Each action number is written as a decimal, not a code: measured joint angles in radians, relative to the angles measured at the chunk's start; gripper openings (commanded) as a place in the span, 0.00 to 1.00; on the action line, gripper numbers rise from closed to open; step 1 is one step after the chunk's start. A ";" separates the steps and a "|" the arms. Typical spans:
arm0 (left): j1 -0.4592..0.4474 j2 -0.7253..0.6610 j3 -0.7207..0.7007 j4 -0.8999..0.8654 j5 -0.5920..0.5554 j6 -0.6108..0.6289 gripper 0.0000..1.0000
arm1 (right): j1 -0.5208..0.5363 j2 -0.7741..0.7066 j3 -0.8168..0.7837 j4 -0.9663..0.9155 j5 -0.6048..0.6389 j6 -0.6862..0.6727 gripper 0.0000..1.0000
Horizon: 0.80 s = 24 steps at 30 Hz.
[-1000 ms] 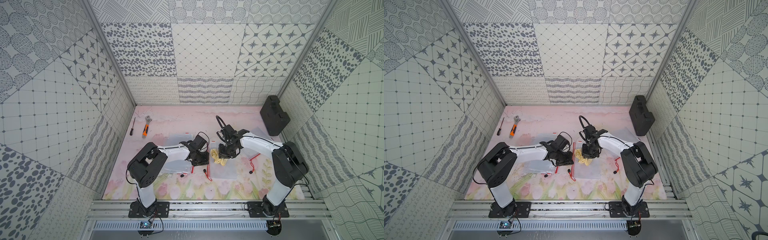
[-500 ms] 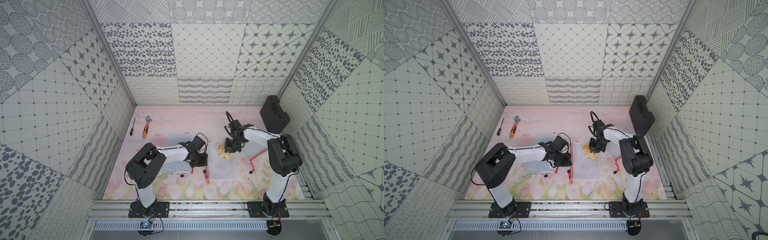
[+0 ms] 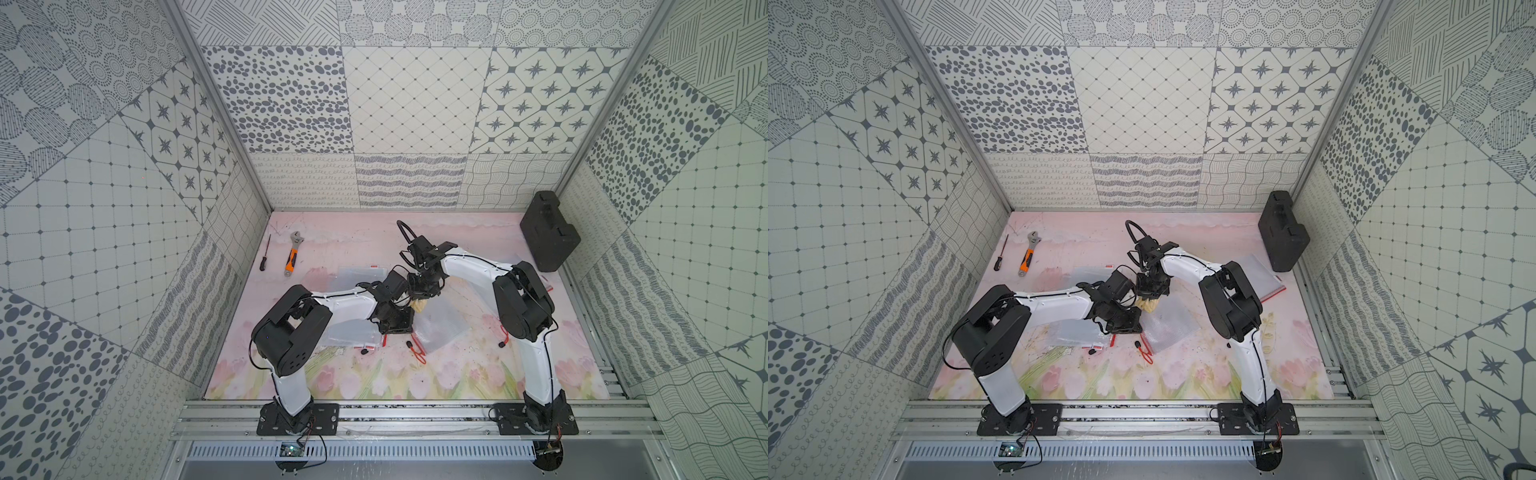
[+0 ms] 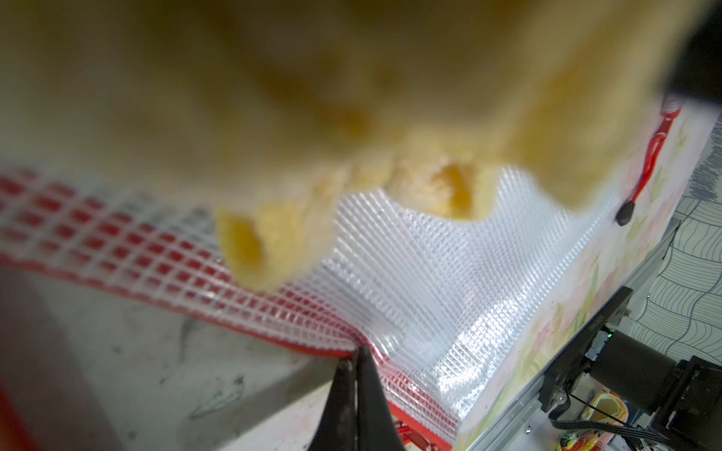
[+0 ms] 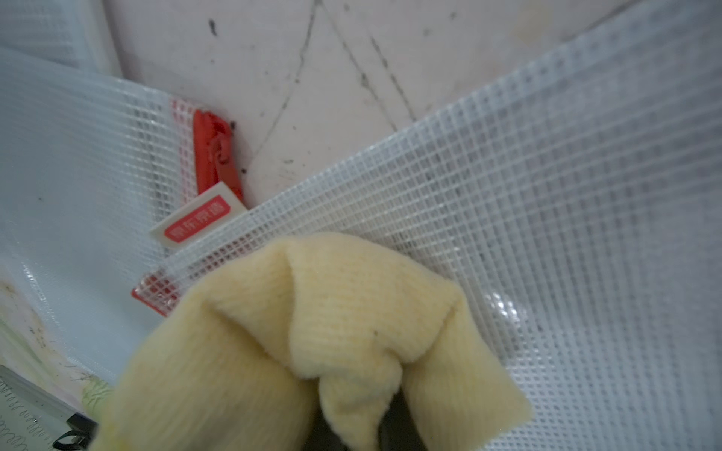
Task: Wipe the document bag
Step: Wipe the dirt from the document bag.
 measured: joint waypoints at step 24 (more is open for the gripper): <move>0.034 0.016 0.037 -0.043 -0.003 0.077 0.00 | -0.109 -0.180 -0.224 0.064 0.008 0.050 0.00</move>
